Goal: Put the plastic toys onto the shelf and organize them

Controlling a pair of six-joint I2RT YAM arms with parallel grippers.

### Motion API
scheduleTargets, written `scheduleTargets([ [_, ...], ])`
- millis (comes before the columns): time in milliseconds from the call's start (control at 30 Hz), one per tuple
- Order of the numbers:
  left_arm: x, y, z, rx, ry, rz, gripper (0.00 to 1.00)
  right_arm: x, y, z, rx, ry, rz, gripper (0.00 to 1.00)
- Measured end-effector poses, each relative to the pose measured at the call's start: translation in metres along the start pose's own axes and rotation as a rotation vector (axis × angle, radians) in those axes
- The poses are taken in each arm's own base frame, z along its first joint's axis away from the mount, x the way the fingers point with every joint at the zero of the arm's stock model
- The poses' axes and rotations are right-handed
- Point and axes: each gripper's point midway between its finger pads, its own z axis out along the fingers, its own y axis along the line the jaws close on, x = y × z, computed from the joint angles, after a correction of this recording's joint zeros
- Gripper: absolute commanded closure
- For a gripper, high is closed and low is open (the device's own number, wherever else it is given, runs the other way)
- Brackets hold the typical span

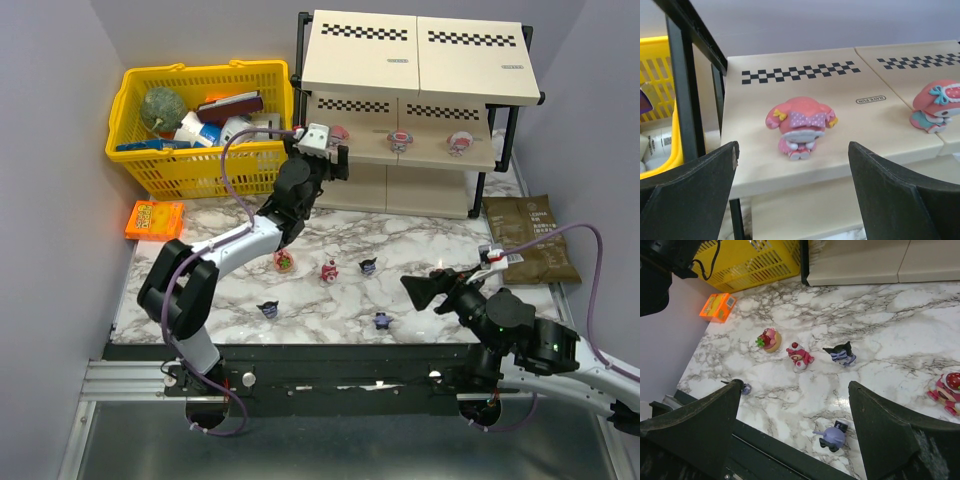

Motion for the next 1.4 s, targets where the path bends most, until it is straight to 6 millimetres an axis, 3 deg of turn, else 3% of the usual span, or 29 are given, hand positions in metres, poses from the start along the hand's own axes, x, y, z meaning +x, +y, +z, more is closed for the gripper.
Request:
scheduleTargets([
  [133,-0.008,0.003,-0.018,0.005,-0.011,-0.041,0.01,0.001,-0.006,-0.001,0.025,0.007,-0.016,0.04],
  [233,-0.026,0.008,-0.038,0.009,-0.045,-0.088,0.01,-0.005,-0.012,-0.005,0.056,-0.002,-0.013,0.05],
  [433,-0.070,0.021,-0.080,-0.010,-0.111,-0.217,0.01,-0.032,-0.024,-0.017,0.139,-0.047,0.013,0.05],
  [633,-0.103,0.030,-0.119,-0.030,-0.059,-0.343,0.01,-0.056,-0.026,-0.020,0.213,-0.088,-0.005,0.05],
  [833,-0.103,0.041,-0.173,-0.052,0.073,-0.426,0.01,-0.056,-0.019,-0.002,0.301,-0.055,-0.106,0.00],
  [1067,-0.073,0.061,-0.234,-0.085,0.199,-0.386,0.01,-0.055,-0.011,0.040,0.285,-0.005,-0.105,0.01],
  [1133,-0.066,0.067,-0.246,-0.099,0.238,-0.360,0.01,-0.046,-0.015,0.059,0.291,0.031,-0.099,0.01],
  [1233,-0.052,0.077,-0.268,-0.128,0.303,-0.323,0.01,-0.011,-0.019,0.082,0.277,0.125,-0.113,0.01],
  [1400,-0.035,0.091,-0.304,-0.135,0.321,-0.313,0.01,0.053,-0.049,0.084,0.314,0.269,-0.144,0.01],
])
